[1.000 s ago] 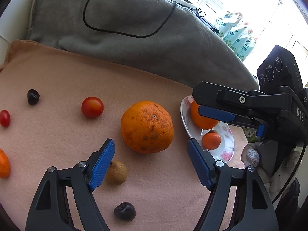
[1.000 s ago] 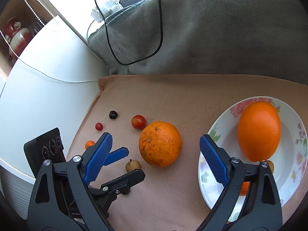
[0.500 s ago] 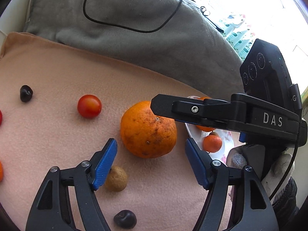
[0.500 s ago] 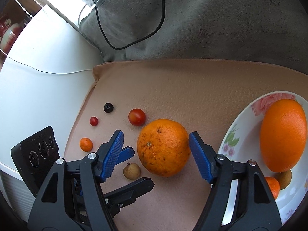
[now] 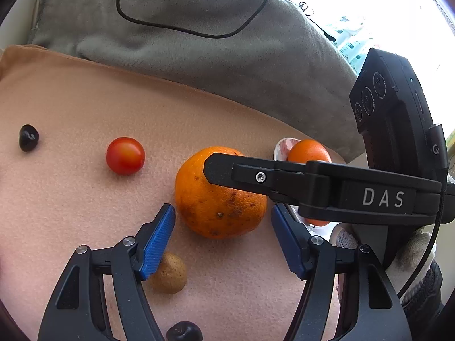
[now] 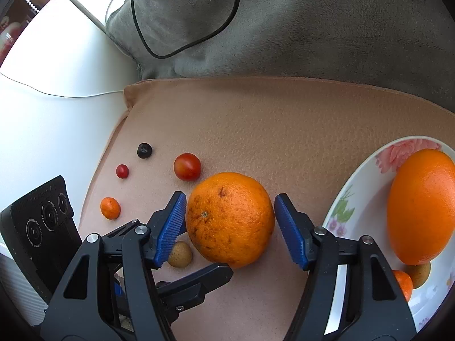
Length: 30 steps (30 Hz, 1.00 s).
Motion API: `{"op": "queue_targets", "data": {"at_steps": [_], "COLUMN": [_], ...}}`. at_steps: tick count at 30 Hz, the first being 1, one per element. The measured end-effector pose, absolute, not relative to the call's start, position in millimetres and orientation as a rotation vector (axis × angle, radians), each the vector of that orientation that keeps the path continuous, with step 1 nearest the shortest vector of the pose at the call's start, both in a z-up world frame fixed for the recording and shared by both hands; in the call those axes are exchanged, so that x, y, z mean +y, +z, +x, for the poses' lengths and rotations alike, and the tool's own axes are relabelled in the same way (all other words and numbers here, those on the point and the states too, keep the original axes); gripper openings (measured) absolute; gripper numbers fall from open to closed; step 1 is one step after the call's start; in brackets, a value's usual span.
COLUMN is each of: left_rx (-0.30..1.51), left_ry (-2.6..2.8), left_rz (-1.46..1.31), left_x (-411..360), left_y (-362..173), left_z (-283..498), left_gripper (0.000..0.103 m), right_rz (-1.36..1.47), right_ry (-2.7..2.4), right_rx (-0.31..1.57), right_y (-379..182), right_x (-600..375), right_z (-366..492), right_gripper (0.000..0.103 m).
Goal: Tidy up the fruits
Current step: 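Move the right tool to the rough orange and close on it, then carry the rough orange with the right tool onto the white plate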
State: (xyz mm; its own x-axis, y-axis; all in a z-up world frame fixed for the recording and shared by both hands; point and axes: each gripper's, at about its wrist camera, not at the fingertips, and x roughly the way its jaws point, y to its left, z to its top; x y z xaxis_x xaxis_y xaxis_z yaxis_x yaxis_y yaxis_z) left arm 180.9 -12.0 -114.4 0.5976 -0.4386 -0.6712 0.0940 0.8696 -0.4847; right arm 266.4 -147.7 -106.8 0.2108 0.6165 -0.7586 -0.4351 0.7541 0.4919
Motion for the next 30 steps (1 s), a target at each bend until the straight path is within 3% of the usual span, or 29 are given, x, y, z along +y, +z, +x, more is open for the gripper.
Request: {"op": "queue_targets", "data": {"at_steps": [4,30], "left_rx": [0.888,0.813], "left_ry": [-0.318,-0.336], "left_rz": [-0.423,-0.355], "left_x": [-11.1,-43.4], "left_y": [-116.9,-81.0], "left_z": [182.8,157.1], "left_gripper": [0.063,0.063], "right_rz": [0.189,0.228], "right_ry": [0.741,0.729], "right_rx": [1.139,1.041], "right_y": [-108.1,-76.1], "right_x": [-148.1,-179.8], "right_z": [267.0,242.8], "right_gripper": [0.066,0.065]}}
